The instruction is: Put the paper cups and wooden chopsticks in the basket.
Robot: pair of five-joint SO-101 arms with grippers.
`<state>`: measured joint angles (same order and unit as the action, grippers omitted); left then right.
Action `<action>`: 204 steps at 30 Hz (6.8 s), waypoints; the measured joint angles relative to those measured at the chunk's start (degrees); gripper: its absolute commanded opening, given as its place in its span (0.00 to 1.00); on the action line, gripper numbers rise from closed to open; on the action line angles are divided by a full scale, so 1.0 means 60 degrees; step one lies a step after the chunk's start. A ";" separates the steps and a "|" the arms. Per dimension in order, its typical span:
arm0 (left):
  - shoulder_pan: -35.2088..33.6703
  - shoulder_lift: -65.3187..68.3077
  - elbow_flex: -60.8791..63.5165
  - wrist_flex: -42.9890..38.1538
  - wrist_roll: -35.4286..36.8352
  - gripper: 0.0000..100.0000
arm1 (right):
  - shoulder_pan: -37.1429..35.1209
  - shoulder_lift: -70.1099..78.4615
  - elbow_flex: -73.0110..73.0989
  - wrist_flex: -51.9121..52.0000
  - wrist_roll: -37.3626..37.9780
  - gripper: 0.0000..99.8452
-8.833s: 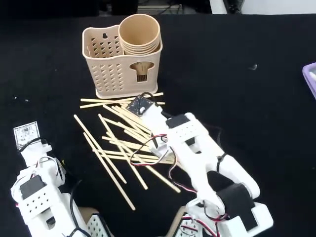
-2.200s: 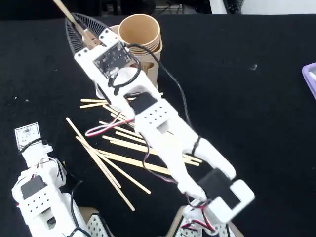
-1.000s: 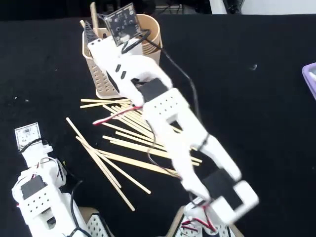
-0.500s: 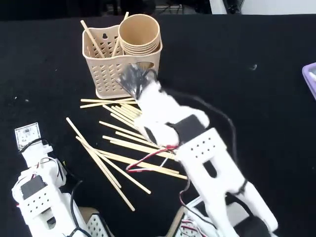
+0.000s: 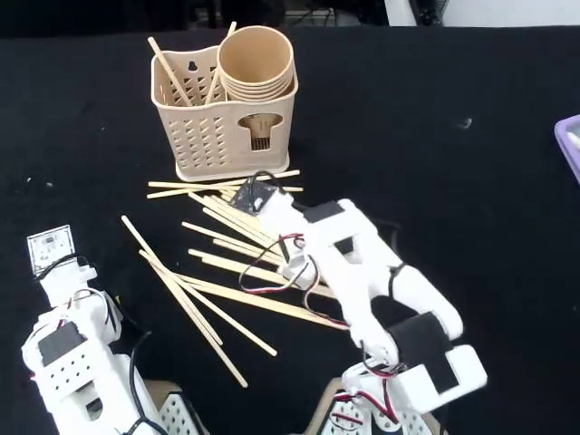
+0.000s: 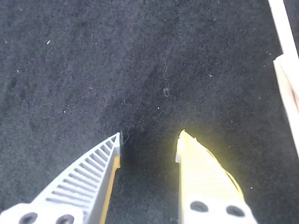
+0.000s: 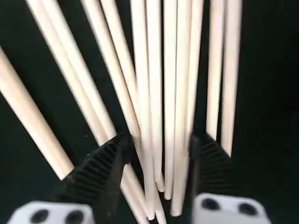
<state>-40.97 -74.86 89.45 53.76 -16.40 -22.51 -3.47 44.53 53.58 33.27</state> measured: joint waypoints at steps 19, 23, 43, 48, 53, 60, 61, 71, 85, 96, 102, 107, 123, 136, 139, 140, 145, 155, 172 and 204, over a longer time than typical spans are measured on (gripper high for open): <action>0.0000 0.0000 0.0000 0.0000 -0.0015 0.20 | 0.0176 -0.4938 0.0000 0.2535 0.0073 0.01; 0.0000 0.0000 0.0000 0.0000 -0.0015 0.20 | 0.0220 -0.5231 0.0000 0.2579 0.0073 0.01; 0.0000 0.0000 0.0000 0.0000 -0.0015 0.20 | 0.0645 -0.8410 -0.3560 0.3692 -0.0864 0.01; 0.0000 0.0000 0.0000 0.0000 -0.0015 0.20 | 0.0029 -0.8308 -0.3560 0.1656 -0.1773 0.01; 0.0000 0.0000 0.0000 0.0000 -0.0015 0.20 | -0.1011 -0.7253 -0.3560 -0.1158 -0.3033 0.01; 0.0000 0.0000 0.0000 0.0000 -0.0015 0.20 | -0.1817 -0.4689 -0.3560 -0.5700 -0.4454 0.01; 0.0000 0.0000 0.0000 0.0000 -0.0015 0.20 | -0.1817 -0.4220 -0.3560 -0.6447 -0.4513 0.01; 0.0000 0.0000 0.0000 0.0000 -0.0015 0.20 | -0.1832 -0.0308 -0.3897 -1.1590 -0.4615 0.01; 0.0000 0.0000 0.0000 0.0000 -0.0015 0.20 | -0.1832 0.1685 -0.5143 -1.1575 -0.4615 0.07; 0.0000 0.0000 0.0000 0.0000 -0.0015 0.20 | -0.1832 0.1626 -0.5568 -1.0139 -0.4615 0.10; 0.0000 0.0000 0.0000 0.0000 -0.0015 0.20 | -0.1832 -0.0425 -0.5260 -0.8234 -0.4615 0.10; 0.0000 0.0000 0.0000 0.0000 -0.0015 0.20 | -0.1729 -0.3487 -0.4996 -0.3780 -0.4381 0.10; 0.0000 0.0000 0.0000 0.0000 0.0000 0.20 | -0.0147 -0.5465 0.1685 0.1084 -0.1641 0.19; 0.0000 0.0000 0.0000 0.0000 -0.0015 0.20 | -0.0718 -0.5495 0.2945 0.1275 -0.1055 0.23; 0.0000 0.0000 0.0000 0.0000 -0.0015 0.20 | -0.1465 -0.4938 0.3018 0.1201 -0.1099 0.24; 0.0000 0.0000 0.0000 0.0000 -0.0015 0.20 | -0.1670 -0.4689 0.3018 0.1099 -0.1289 0.24; 0.0000 0.0000 0.0000 0.0000 0.0000 0.20 | -0.2022 -0.3458 0.3004 0.0132 -0.1714 0.24; 0.0000 0.0000 0.0000 0.0000 0.0000 0.20 | -0.1641 -0.2886 0.2579 -0.0249 -0.1714 0.01; 0.0000 0.0000 0.0000 0.0000 -0.0015 0.20 | 0.0454 -0.7033 0.1553 0.1744 0.0073 0.01; 0.0000 0.0000 0.0000 0.0000 -0.0015 0.20 | -0.2037 -0.4996 0.2842 0.0278 -0.1421 0.06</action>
<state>-40.97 -74.86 89.45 53.76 -16.48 -34.73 -33.45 61.58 55.25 24.75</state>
